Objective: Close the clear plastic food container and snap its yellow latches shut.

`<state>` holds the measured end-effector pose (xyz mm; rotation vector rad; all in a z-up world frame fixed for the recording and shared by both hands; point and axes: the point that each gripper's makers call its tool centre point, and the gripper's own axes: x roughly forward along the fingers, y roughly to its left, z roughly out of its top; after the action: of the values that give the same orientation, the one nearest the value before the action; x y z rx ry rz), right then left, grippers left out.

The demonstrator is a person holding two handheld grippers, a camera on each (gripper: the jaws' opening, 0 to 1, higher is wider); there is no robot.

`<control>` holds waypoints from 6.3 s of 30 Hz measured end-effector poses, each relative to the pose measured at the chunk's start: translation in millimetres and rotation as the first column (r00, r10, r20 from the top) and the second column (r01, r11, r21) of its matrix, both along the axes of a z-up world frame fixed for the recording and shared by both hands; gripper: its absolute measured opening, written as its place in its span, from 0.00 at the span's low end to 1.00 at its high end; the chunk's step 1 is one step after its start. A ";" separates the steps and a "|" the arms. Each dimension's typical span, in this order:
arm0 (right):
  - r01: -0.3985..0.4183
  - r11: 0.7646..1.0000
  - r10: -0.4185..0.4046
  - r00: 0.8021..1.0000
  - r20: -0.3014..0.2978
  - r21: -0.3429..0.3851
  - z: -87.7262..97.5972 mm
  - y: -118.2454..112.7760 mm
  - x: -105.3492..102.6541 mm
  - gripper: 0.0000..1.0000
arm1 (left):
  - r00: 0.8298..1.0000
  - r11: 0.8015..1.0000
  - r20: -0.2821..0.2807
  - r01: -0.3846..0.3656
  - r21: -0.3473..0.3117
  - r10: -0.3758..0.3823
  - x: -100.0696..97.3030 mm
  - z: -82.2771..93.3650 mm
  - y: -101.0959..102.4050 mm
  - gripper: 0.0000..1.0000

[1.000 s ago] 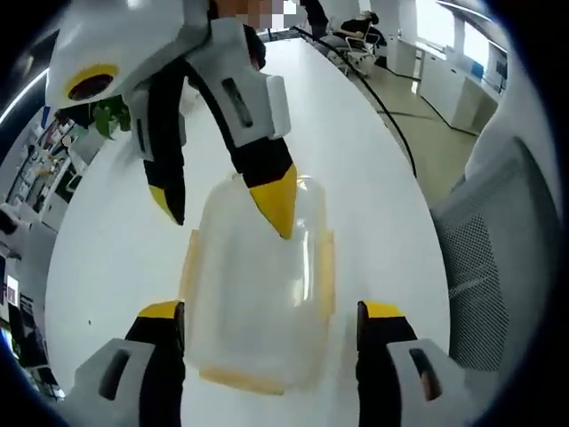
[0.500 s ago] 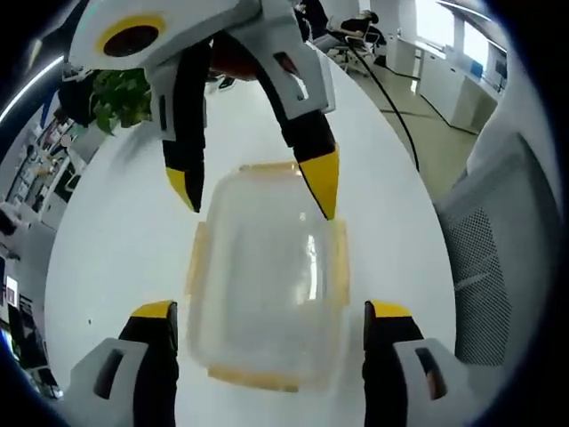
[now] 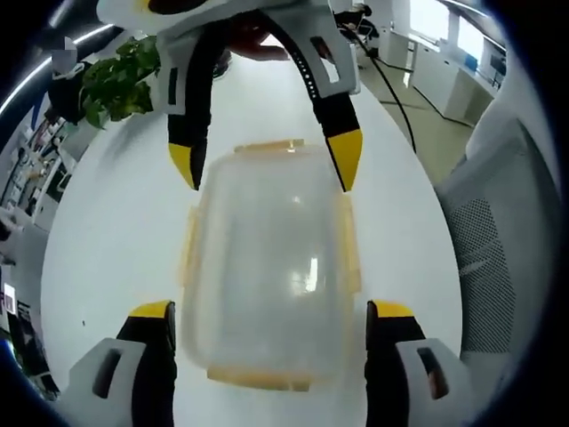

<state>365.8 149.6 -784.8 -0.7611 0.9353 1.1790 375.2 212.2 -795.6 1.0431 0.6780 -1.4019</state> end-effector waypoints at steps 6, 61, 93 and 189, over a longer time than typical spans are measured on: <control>-0.004 1.000 0.004 1.000 0.014 -0.012 -3.0 -1.2 -0.4 0.76 | 1.000 1.000 0.000 0.001 0.016 -0.001 3.2 -5.7 0.0 0.87; -0.016 0.999 0.017 1.000 0.011 -0.049 -5.7 73.9 -9.6 0.75 | 1.000 0.998 -0.013 -0.024 0.052 0.025 -5.7 -9.0 75.0 0.85; -0.041 0.997 0.042 0.999 0.013 -0.061 -8.4 129.0 -1.4 0.75 | 0.998 0.996 -0.012 -0.055 0.066 0.056 0.6 -10.0 130.5 0.85; -0.094 0.994 0.095 0.995 0.023 -0.058 -6.4 152.9 70.6 0.75 | 0.992 0.990 0.019 -0.129 0.053 0.128 70.5 -9.7 152.1 0.86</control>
<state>436.4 302.5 -791.2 -0.8726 0.9230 1.2265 445.7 364.4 -805.3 1.0338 0.7624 -1.2684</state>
